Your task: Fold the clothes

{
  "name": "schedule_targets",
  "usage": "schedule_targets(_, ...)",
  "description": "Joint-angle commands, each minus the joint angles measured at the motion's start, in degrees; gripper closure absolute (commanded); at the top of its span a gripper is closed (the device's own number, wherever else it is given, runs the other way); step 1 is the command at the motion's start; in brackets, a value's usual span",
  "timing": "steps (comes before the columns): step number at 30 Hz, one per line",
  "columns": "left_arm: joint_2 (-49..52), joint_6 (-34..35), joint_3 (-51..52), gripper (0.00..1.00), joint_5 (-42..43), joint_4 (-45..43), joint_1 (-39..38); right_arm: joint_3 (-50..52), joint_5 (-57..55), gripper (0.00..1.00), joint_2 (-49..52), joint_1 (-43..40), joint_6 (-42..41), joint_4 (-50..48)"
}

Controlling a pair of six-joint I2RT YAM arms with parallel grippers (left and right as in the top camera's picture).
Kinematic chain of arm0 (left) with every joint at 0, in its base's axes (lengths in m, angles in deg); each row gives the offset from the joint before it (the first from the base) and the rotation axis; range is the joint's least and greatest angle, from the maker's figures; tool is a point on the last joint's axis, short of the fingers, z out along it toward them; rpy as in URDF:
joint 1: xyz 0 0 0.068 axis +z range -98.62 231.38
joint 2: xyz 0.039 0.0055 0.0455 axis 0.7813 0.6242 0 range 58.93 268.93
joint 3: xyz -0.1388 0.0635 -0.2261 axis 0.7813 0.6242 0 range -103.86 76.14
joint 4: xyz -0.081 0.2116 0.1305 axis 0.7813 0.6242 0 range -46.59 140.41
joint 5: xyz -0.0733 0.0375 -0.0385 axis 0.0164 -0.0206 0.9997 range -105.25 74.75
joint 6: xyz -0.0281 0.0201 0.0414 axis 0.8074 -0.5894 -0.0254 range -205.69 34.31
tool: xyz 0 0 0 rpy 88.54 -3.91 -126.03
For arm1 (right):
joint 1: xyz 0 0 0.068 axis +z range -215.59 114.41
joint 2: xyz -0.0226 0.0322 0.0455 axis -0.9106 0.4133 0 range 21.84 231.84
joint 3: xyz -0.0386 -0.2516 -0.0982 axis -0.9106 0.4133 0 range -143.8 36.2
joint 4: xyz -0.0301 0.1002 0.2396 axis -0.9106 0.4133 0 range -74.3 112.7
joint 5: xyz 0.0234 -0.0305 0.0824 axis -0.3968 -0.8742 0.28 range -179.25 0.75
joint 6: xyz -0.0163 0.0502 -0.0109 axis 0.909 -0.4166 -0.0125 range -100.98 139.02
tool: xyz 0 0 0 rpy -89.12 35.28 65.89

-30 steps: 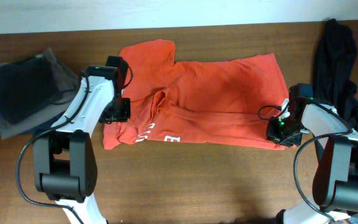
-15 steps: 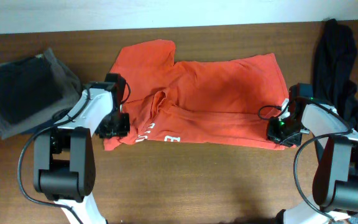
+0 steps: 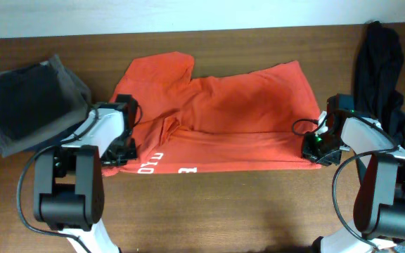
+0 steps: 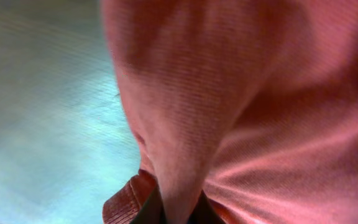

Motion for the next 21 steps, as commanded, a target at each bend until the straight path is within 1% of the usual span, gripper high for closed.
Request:
schedule_targets(1,0.59,2.08,0.83,0.93,-5.25,0.68,3.08,0.35,-3.48,0.68,0.39,0.31,0.13,0.04)
schedule_targets(6,0.57,2.93,0.83,0.92,-3.87,1.92,5.62,0.35,-4.48,0.68,0.39,0.07,0.09,0.26)
schedule_targets(12,0.57,2.95,0.83,0.91,-1.16,4.94,5.6,0.35,-4.42,0.69,0.39,-2.32,-0.96,1.66)
schedule_targets(17,0.59,4.63,0.83,0.91,-0.44,9.07,5.6,0.35,-4.44,0.7,0.39,-3.41,-0.98,6.23)
schedule_targets(21,0.57,4.63,0.83,0.91,-0.52,11.74,5.6,0.37,-6.69,0.75,0.39,-4.59,-4.2,10.71)
